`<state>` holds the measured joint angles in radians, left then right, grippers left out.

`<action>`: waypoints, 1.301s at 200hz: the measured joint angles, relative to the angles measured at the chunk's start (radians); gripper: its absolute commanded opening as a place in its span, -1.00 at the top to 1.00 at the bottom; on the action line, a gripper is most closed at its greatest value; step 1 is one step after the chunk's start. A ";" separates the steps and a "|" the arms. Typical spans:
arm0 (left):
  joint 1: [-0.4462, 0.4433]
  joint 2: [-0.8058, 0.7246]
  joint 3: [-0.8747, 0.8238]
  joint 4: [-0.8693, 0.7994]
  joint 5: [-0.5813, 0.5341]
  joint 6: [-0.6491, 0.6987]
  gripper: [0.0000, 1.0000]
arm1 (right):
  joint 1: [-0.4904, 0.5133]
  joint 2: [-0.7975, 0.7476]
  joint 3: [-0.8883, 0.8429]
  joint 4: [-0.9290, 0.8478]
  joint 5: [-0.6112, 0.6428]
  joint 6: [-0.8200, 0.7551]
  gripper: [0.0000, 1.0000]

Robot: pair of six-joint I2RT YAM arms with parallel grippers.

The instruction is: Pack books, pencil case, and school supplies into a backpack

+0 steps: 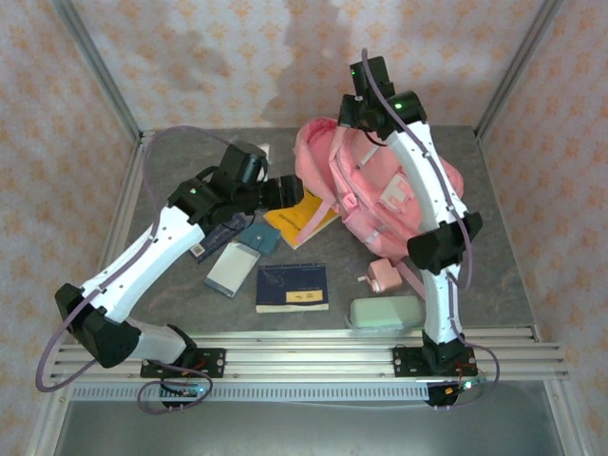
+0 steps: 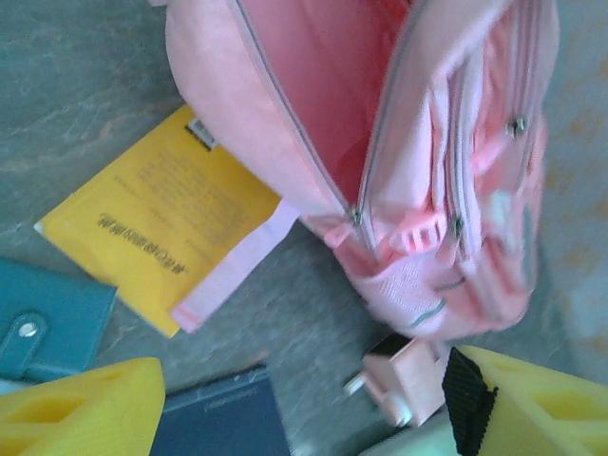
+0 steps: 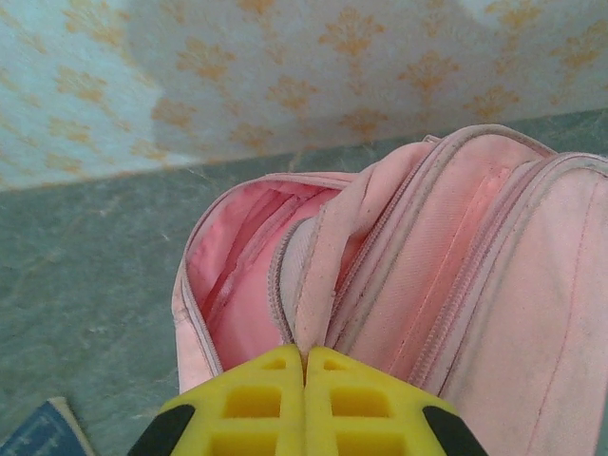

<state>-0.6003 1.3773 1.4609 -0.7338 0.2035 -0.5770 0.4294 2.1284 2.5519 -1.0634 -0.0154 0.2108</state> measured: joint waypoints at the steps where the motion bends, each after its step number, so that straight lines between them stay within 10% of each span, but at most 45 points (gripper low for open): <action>1: -0.003 0.000 0.000 -0.003 -0.002 0.002 -0.56 | 0.001 0.003 0.000 -0.002 0.001 -0.002 0.95; 17: -0.052 0.006 0.000 -0.049 -0.026 0.041 -0.56 | 0.019 0.024 0.000 -0.013 0.012 -0.006 0.06; 28: -0.079 0.018 0.000 -0.073 -0.029 0.059 -0.57 | 0.035 0.029 0.000 -0.023 0.033 -0.011 -0.15; 109: -0.121 0.131 0.047 -0.137 -0.044 0.127 -0.59 | 0.074 -0.057 -0.135 -0.095 0.260 0.077 -0.31; 170: -0.296 0.470 0.267 -0.155 -0.024 0.086 -0.72 | 0.040 -0.710 -0.922 -0.080 0.365 0.368 -0.41; 260: -0.424 0.851 0.615 -0.275 0.085 -0.088 -1.00 | -0.008 -1.324 -1.394 -0.151 0.413 0.474 -0.47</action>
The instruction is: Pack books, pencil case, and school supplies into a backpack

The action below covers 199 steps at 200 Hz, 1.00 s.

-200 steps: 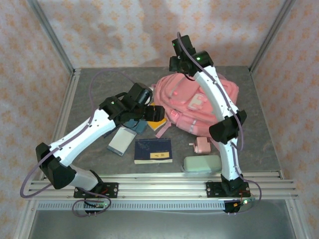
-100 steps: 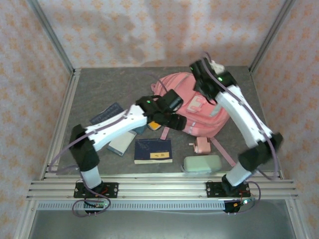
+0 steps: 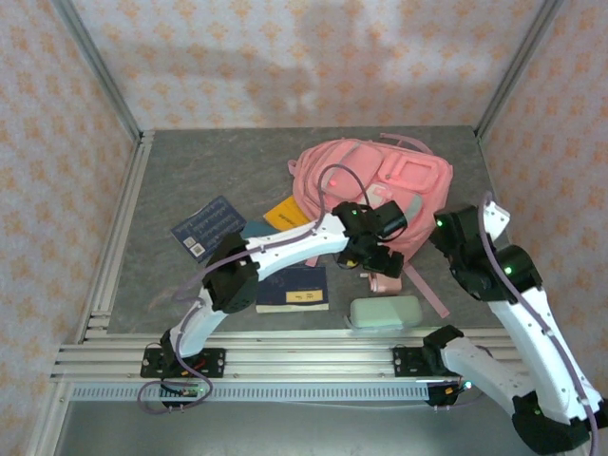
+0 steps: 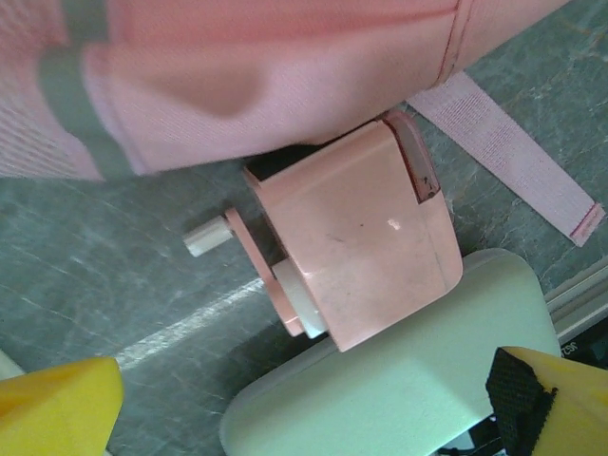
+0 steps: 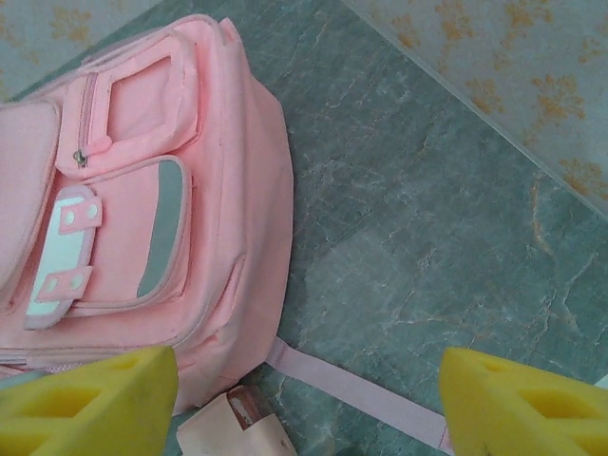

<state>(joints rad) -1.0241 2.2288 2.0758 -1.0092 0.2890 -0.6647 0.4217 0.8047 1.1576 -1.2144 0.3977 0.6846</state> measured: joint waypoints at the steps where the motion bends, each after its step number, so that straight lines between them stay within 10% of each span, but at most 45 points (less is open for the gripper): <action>1: 0.000 0.002 0.002 -0.002 0.000 -0.002 -1.00 | 0.000 -0.002 -0.002 0.000 0.000 0.000 -0.47; 199: -0.017 0.280 0.286 -0.066 -0.007 -0.300 -0.77 | 0.000 -0.230 -0.154 -0.117 0.106 0.101 -0.39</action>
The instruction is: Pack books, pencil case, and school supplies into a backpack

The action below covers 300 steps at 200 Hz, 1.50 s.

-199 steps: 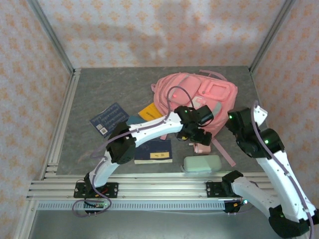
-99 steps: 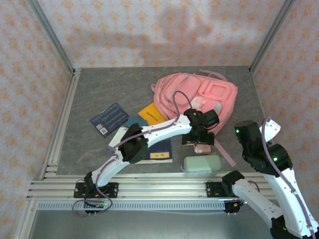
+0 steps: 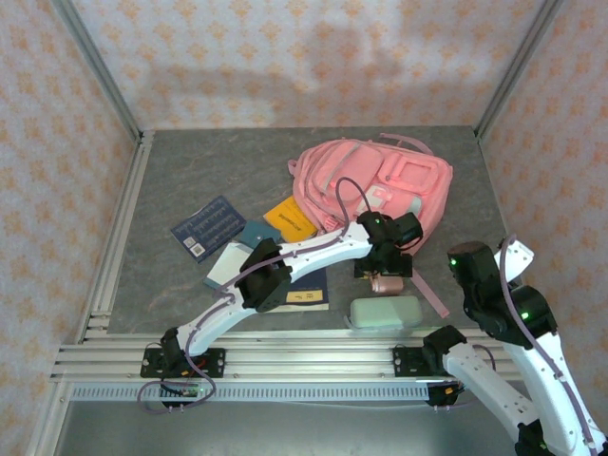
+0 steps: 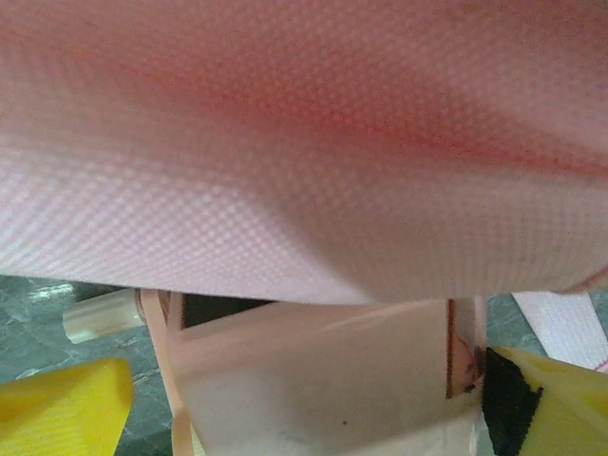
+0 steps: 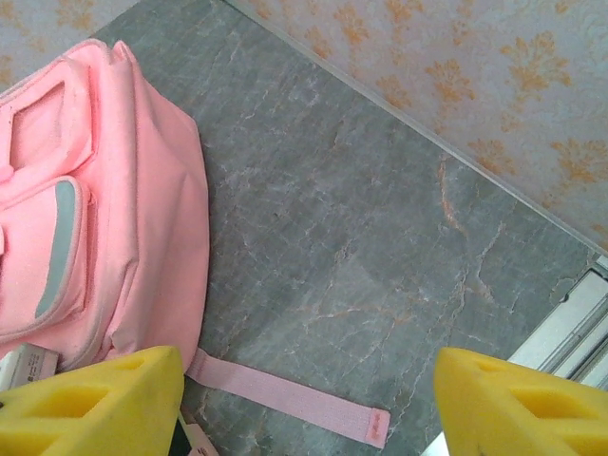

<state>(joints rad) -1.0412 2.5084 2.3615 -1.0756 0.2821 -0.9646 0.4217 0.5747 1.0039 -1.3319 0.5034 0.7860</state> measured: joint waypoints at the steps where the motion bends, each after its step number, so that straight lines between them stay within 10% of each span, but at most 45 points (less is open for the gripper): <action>1: 0.000 0.000 0.000 0.000 -0.001 0.000 -0.77 | 0.000 0.000 -0.001 0.000 -0.001 0.000 -0.39; 134: 0.043 0.000 -0.008 -0.174 -0.142 0.178 -0.66 | 0.000 0.000 -0.034 0.050 -0.052 -0.013 -0.39; 229: 0.074 -0.027 -0.036 -0.173 -0.134 0.189 0.01 | 0.000 0.015 -0.034 0.109 -0.138 -0.084 -0.35; 300: 0.095 -0.390 -0.158 -0.170 -0.153 0.255 0.00 | 0.000 0.262 0.109 0.254 -0.289 -0.200 -0.12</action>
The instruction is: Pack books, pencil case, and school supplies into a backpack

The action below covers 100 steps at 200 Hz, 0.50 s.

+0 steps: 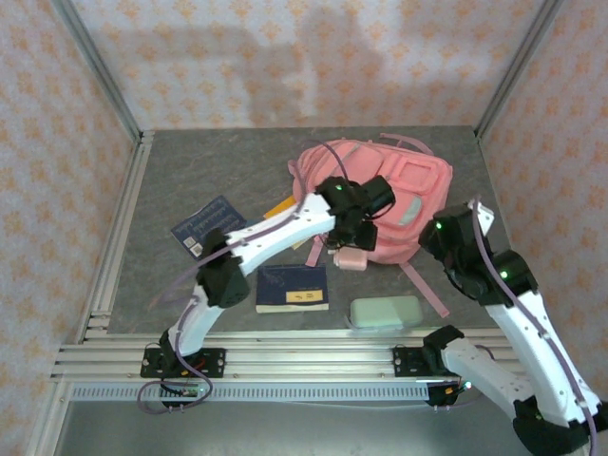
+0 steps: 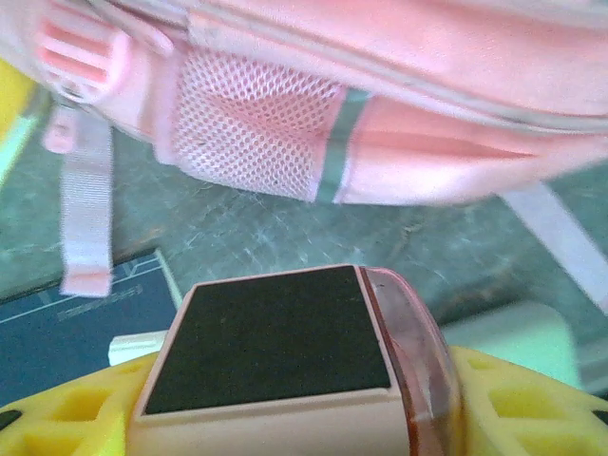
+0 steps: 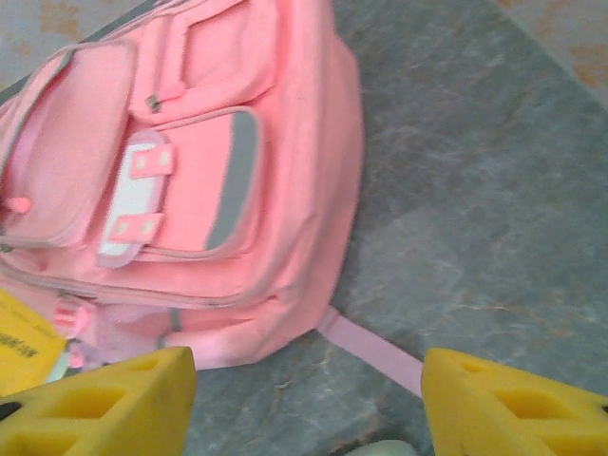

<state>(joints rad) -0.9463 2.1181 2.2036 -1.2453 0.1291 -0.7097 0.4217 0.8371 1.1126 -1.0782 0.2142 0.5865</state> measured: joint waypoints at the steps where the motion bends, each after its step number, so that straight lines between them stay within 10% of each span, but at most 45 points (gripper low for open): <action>1: 0.000 -0.006 -0.002 0.000 -0.001 0.001 0.01 | 0.000 0.003 0.001 0.003 -0.002 -0.001 -0.11; 36: 0.075 -0.288 -0.189 0.031 -0.040 0.001 0.04 | 0.000 0.219 0.026 0.113 -0.154 0.026 0.46; 100: 0.315 -0.566 -0.443 0.061 -0.097 -0.022 0.04 | -0.025 0.640 0.027 0.249 -0.301 0.189 0.80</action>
<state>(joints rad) -0.6312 1.5524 1.7603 -1.1843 0.0322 -0.7315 0.3965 1.4776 1.1393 -0.8291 -0.0864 0.7757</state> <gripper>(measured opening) 0.599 0.105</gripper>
